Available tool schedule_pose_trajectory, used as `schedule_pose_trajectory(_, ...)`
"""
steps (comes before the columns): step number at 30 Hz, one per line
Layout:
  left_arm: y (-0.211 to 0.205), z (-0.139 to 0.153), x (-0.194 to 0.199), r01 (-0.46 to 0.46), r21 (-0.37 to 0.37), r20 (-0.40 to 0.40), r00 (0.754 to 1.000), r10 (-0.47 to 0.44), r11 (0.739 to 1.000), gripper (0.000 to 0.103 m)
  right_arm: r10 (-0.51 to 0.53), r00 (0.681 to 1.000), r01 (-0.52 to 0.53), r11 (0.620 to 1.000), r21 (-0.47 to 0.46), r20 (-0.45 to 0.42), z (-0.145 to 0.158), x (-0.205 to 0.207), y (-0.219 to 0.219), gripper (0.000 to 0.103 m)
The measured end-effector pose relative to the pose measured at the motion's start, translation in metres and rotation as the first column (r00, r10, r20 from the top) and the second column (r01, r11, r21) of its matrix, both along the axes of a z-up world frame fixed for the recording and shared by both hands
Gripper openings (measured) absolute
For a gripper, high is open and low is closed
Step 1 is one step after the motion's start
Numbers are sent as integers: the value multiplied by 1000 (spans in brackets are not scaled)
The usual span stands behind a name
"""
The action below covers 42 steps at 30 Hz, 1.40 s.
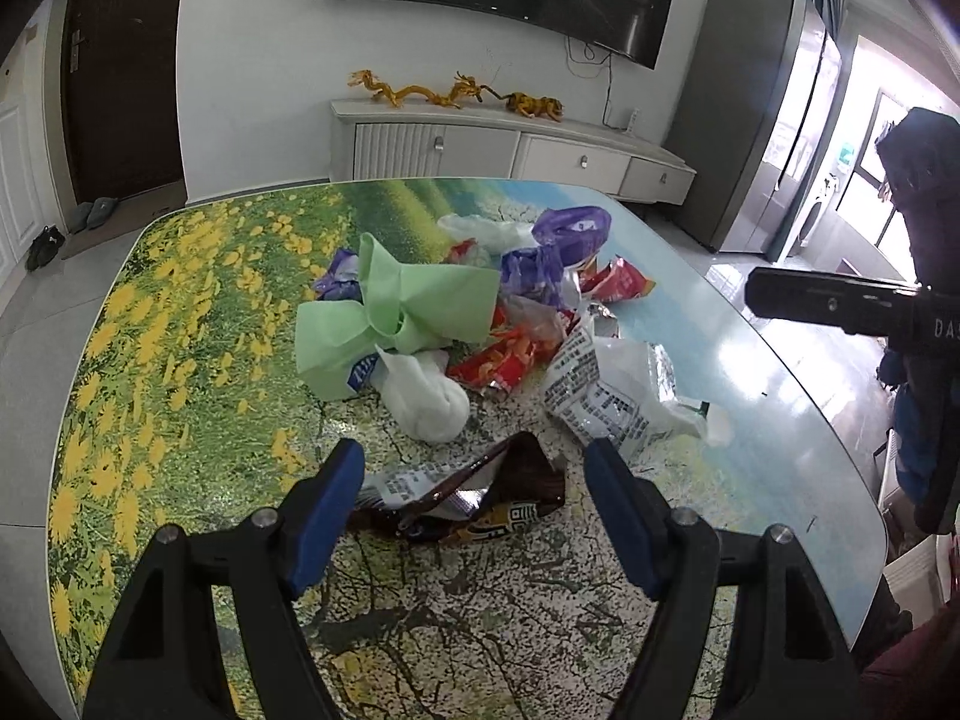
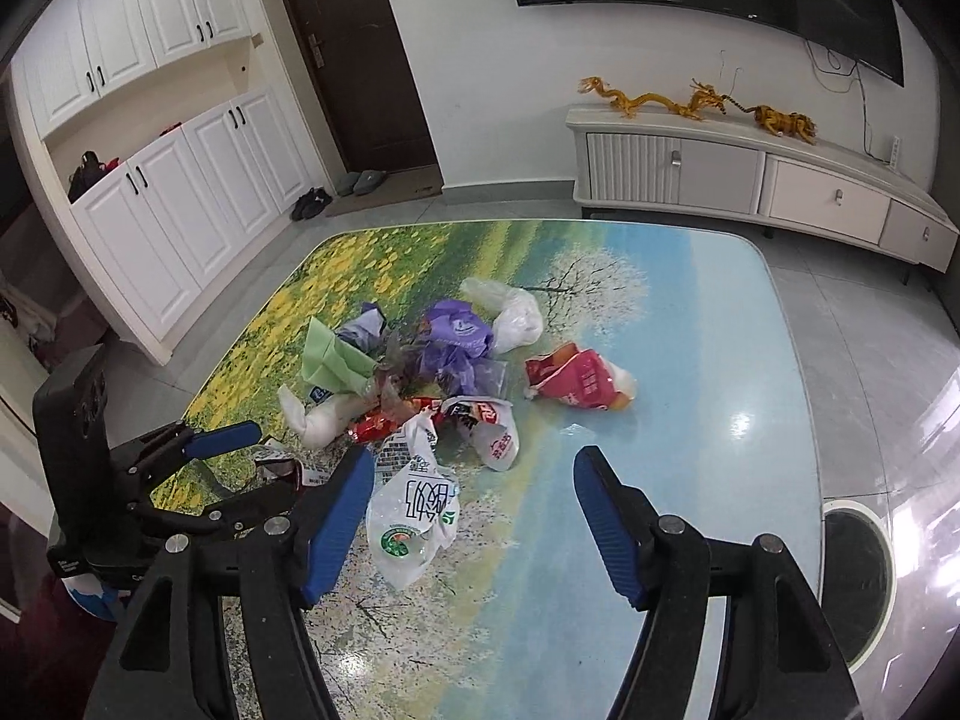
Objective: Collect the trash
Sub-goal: 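Grasp the dark wrapper with the left tool while the right tool grasps the white printed bag, then carry both items over the bin and open both tools to drop them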
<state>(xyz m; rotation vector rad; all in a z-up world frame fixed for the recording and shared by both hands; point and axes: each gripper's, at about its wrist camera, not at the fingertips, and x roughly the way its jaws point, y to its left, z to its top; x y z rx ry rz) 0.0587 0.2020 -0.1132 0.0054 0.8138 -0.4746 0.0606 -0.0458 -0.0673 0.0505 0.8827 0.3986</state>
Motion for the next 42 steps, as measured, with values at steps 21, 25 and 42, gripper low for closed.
schedule_pose_trajectory(21,20,-19,-14,-88,-81,-95,992,80,993,38,72,984,-69,997,23,-163,-62,26,34,58)
schedule_pose_trajectory(25,21,-19,-22,-118,-83,-96,989,110,990,36,102,982,-94,994,53,-162,-60,22,35,42)
schedule_pose_trajectory(42,32,7,-62,-253,-177,-84,967,242,951,33,143,985,-132,985,114,-92,-44,-19,9,29)
